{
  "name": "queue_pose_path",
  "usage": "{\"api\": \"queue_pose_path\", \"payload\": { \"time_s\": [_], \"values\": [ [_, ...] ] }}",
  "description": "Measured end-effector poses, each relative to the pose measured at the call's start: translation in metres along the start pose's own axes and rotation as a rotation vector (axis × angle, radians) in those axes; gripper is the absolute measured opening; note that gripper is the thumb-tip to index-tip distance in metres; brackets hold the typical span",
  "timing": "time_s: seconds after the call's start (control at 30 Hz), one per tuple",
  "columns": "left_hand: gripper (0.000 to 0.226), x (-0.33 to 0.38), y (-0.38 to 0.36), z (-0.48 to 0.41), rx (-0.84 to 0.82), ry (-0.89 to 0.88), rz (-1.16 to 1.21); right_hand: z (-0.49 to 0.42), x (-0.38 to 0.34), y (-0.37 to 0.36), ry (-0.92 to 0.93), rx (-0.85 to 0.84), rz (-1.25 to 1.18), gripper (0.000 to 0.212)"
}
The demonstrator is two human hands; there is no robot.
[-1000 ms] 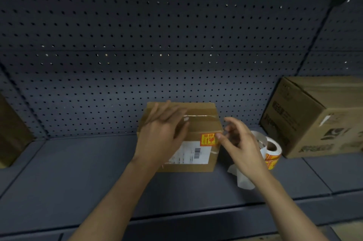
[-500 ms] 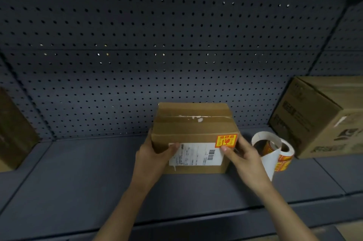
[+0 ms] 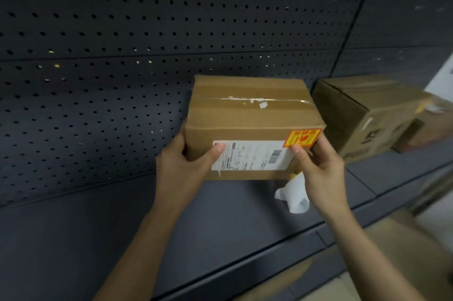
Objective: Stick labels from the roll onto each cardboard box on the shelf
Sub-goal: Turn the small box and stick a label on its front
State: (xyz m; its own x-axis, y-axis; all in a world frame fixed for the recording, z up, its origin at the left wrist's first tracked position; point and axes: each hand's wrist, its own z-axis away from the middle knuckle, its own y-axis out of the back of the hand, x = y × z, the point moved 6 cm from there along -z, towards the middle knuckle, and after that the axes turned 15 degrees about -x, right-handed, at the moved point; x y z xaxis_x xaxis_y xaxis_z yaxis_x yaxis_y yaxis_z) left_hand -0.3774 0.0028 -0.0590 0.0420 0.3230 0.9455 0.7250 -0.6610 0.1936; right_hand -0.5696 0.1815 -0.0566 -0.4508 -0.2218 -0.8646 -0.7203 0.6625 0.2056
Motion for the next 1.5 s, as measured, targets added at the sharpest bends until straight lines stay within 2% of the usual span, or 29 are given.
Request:
{"api": "queue_pose_path", "payload": {
  "time_s": [0.33, 0.6, 0.8, 0.93, 1.03, 1.17, 1.33, 1.5],
  "values": [
    [0.033, 0.062, -0.094, -0.024, -0.154, -0.182, 0.142, 0.033, -0.062, 0.101, 0.112, 0.24, 0.123, 0.031],
    [0.033, 0.099, -0.203, -0.033, -0.265, -0.24, 0.158, 0.065, -0.065, 0.206, 0.126, 0.369, 0.169, 0.038],
    [0.034, 0.122, -0.279, -0.042, -0.226, -0.239, 0.148, 0.057, -0.048, 0.287, 0.113, 0.34, 0.137, 0.043],
    [0.028, 0.141, -0.316, -0.047, -0.156, -0.259, 0.123, 0.037, -0.042, 0.334, 0.117, 0.259, 0.143, 0.038],
    [0.03, 0.155, -0.331, -0.053, -0.088, -0.273, 0.104, 0.018, -0.041, 0.358, 0.145, 0.198, 0.129, 0.042],
    [0.043, 0.178, -0.335, -0.062, -0.016, -0.319, 0.078, -0.012, -0.043, 0.375, 0.184, 0.143, 0.093, 0.041],
    [0.038, 0.193, -0.329, -0.094, 0.036, -0.349, -0.035, -0.063, -0.036, 0.376, 0.199, 0.087, 0.052, 0.035],
    [0.04, 0.178, -0.322, -0.133, 0.077, -0.313, -0.058, -0.114, -0.009, 0.368, 0.19, 0.046, 0.066, 0.033]
  ]
}}
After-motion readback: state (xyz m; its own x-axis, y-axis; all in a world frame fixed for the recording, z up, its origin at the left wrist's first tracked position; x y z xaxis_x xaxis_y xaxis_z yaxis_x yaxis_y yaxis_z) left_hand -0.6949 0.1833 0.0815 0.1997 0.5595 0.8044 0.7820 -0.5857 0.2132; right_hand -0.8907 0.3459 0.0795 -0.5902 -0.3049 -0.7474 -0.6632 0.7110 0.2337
